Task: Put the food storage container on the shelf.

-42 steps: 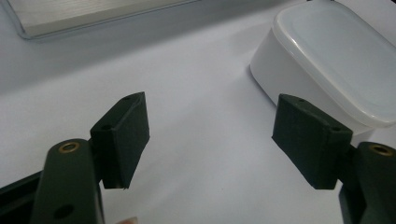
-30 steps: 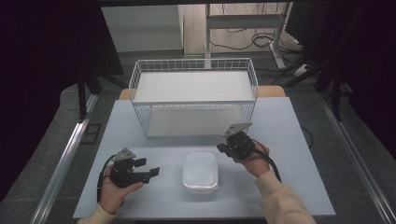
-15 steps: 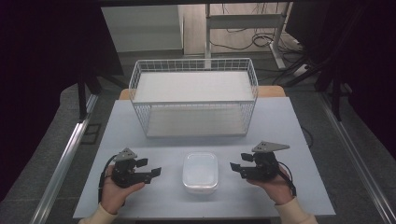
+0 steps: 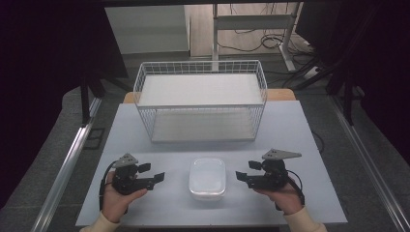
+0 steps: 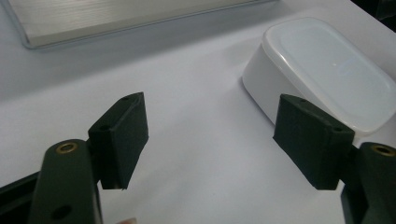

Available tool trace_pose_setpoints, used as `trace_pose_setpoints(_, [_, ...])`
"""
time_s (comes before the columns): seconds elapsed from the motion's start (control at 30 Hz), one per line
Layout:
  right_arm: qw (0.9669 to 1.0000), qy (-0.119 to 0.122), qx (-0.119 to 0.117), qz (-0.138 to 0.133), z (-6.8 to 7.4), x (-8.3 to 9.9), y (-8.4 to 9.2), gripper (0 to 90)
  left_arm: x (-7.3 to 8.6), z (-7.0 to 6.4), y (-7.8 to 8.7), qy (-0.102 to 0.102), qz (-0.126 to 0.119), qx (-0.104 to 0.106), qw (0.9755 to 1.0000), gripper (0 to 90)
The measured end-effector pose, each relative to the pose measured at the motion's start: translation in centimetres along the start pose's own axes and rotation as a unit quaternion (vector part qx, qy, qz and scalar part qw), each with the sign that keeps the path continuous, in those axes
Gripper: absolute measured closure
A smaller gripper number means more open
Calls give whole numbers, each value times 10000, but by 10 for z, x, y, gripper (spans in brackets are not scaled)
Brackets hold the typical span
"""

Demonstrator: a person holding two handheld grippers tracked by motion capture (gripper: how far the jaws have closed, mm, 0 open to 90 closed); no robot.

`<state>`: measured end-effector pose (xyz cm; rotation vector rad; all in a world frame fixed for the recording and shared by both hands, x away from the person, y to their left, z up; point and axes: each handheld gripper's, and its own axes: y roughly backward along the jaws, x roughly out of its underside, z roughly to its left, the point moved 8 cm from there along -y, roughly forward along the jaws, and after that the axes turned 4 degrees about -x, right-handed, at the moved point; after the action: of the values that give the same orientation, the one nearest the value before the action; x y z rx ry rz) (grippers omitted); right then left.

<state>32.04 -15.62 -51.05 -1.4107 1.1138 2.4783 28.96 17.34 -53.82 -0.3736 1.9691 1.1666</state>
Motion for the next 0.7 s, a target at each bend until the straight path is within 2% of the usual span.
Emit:
trace_pose_setpoints(0.17, [9999, -108, -73, -86, 4, -2, 0, 272, -5, -4, 0, 71, -35, 56, 10000, 252])
trace_pose_setpoints(0.4, [9999, 49, -110, -123, 15, -4, -3, 261, -10, -10, 0, 161, -30, 83, 9998, 230])
trace_pose_setpoints(0.53, [9998, 68, -159, -68, 19, -12, -7, 262, -20, -12, 0, 148, -64, 80, 9998, 228])
trace_pose_setpoints(0.63, [9998, -118, -157, -60, 21, -23, -9, 265, -26, -17, -4, 167, -6, 158, 9997, 225])
trace_pose_setpoints(0.7, [9998, -165, -120, -37, 22, -25, -11, 264, -30, -22, -8, 243, 95, 301, 9992, 222])
